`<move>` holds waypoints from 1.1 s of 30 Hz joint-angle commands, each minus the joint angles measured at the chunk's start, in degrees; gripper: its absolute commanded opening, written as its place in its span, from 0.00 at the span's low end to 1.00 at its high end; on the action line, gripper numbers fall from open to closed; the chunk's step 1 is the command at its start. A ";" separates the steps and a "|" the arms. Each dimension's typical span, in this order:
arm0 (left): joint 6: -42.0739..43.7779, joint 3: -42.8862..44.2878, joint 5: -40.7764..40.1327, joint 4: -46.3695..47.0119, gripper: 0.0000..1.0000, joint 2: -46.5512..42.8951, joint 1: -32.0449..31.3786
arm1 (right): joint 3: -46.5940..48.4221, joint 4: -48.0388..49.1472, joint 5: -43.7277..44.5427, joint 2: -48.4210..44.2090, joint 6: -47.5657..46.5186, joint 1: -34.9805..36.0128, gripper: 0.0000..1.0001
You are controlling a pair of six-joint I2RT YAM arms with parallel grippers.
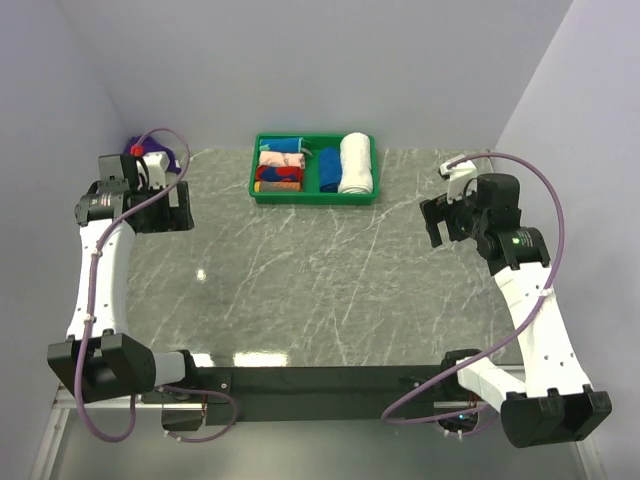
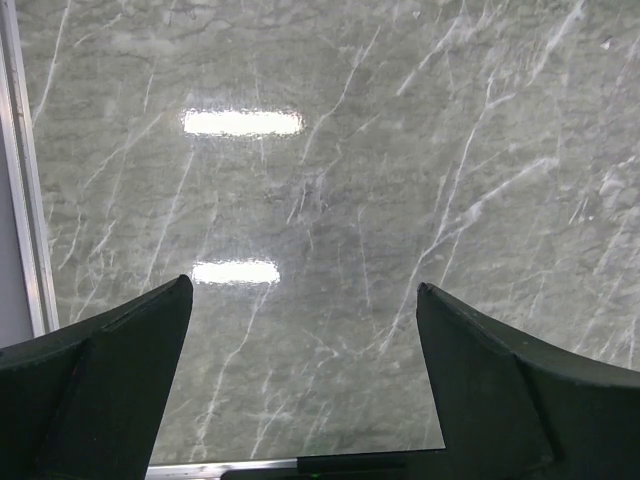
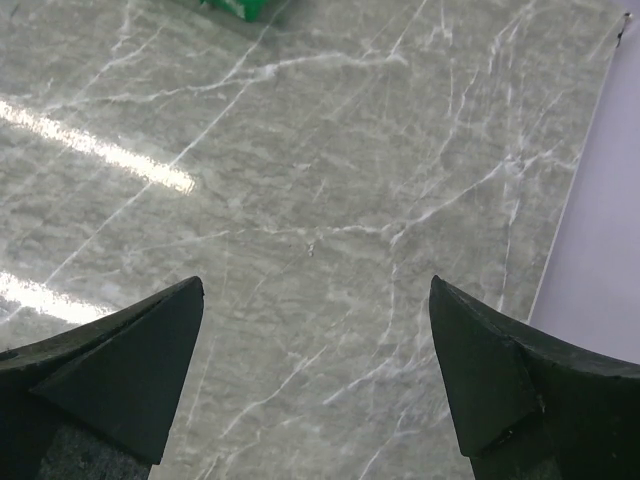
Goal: Roll the towels
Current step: Grab a towel with the left arm
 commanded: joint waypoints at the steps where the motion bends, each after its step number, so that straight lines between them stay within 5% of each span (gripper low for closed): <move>1: 1.95 1.37 -0.11 0.77 0.99 1.27 -0.16 | 3.49 -1.93 0.58 0.82 -0.25 0.10 1.00; 15: 7.58 16.30 -7.75 5.33 1.00 22.97 1.33 | 6.04 -5.09 6.37 3.20 -2.63 0.01 1.00; 26: 7.31 46.88 -12.15 9.12 0.97 55.73 3.62 | 7.88 -6.41 14.03 6.18 -3.86 0.01 1.00; 33: 9.94 49.44 -18.30 23.26 0.99 64.64 3.53 | 9.90 -8.43 16.67 8.38 -3.77 0.01 1.00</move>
